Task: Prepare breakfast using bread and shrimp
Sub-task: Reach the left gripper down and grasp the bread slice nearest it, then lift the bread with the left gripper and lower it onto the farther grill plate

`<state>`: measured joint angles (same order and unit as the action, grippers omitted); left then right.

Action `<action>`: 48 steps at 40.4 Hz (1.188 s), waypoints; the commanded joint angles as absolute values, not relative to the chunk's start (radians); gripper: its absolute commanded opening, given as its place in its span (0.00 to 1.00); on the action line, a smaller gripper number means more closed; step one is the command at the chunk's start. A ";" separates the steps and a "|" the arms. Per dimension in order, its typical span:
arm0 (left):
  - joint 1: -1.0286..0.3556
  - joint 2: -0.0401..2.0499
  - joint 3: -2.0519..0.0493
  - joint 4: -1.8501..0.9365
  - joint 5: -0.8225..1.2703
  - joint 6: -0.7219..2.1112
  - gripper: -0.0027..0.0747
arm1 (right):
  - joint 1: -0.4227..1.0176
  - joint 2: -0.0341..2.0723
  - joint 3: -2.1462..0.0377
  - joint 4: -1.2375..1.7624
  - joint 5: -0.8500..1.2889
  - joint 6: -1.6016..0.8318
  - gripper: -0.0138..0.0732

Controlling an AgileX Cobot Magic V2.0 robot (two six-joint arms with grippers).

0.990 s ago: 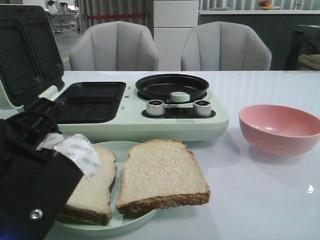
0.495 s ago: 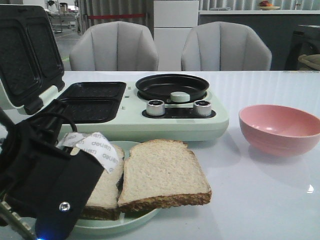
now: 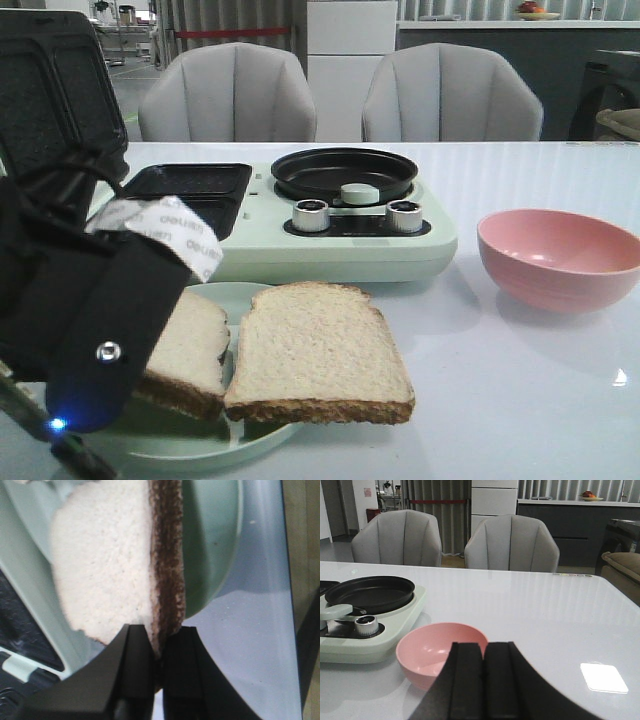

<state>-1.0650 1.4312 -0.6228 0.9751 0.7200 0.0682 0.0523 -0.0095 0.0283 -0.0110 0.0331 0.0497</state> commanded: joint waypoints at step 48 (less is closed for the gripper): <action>-0.431 1.389 -0.992 1.308 0.083 0.038 0.08 | 0.047 -0.030 0.026 -0.022 -0.069 0.045 0.12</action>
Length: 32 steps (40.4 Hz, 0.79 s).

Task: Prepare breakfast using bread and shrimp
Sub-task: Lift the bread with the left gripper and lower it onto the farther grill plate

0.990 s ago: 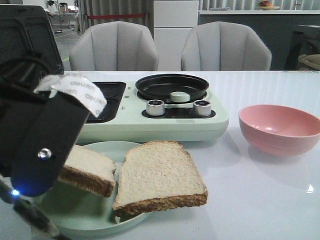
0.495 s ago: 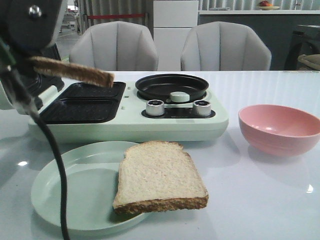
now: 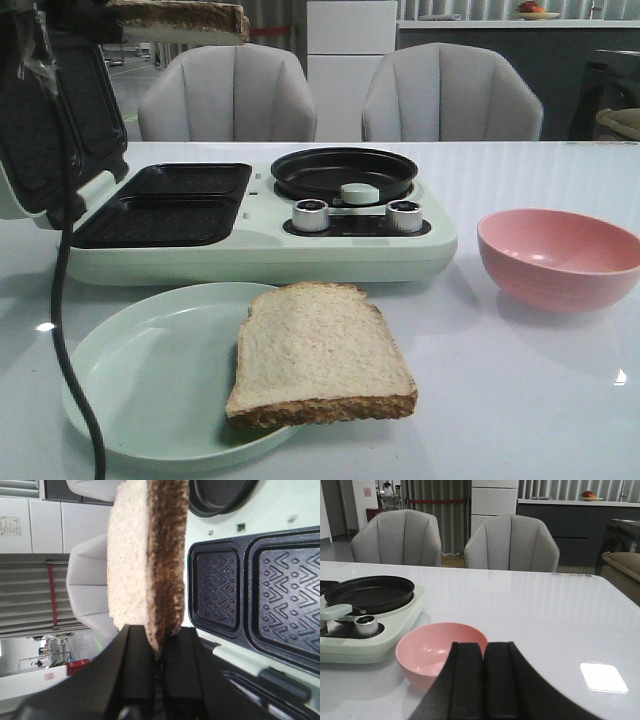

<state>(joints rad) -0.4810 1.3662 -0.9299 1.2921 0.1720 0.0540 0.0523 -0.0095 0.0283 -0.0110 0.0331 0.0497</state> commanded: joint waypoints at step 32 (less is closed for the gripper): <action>-0.314 1.892 -1.271 1.348 0.043 0.040 0.08 | 0.047 -0.030 0.026 -0.022 -0.069 0.045 0.12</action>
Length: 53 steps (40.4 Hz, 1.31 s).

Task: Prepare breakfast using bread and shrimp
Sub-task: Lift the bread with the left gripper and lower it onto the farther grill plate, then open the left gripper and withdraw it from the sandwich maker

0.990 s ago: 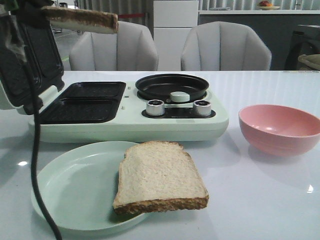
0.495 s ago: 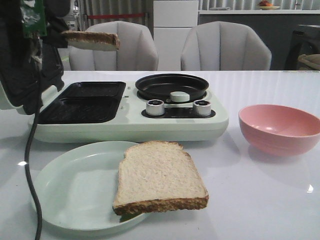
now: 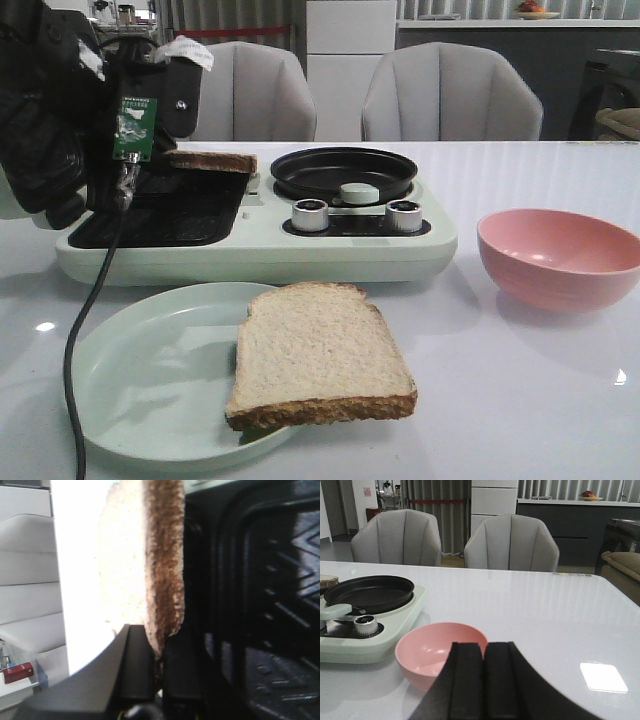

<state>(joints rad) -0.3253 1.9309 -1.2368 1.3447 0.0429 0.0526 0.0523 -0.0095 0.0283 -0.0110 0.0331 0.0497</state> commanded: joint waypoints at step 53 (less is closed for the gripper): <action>-0.278 1.812 -1.173 1.132 0.000 0.038 0.74 | 0.047 -0.030 0.026 -0.022 -0.069 0.045 0.12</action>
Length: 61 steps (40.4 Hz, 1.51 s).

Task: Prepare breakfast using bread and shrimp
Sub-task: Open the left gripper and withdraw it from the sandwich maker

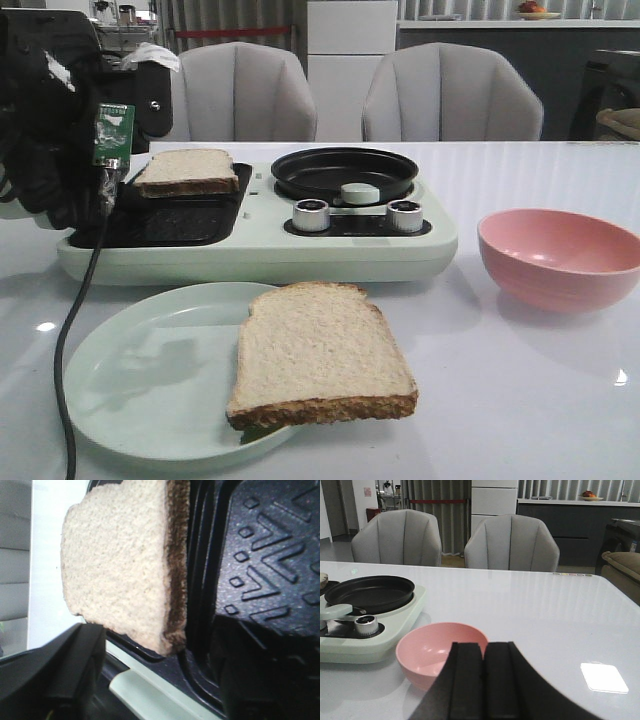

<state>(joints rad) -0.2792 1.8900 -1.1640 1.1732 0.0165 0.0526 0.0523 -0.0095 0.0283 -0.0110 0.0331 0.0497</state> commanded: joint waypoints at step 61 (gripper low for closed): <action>-0.294 0.566 -0.698 -0.073 0.348 0.032 0.74 | 0.047 -0.030 0.026 -0.022 -0.069 0.045 0.12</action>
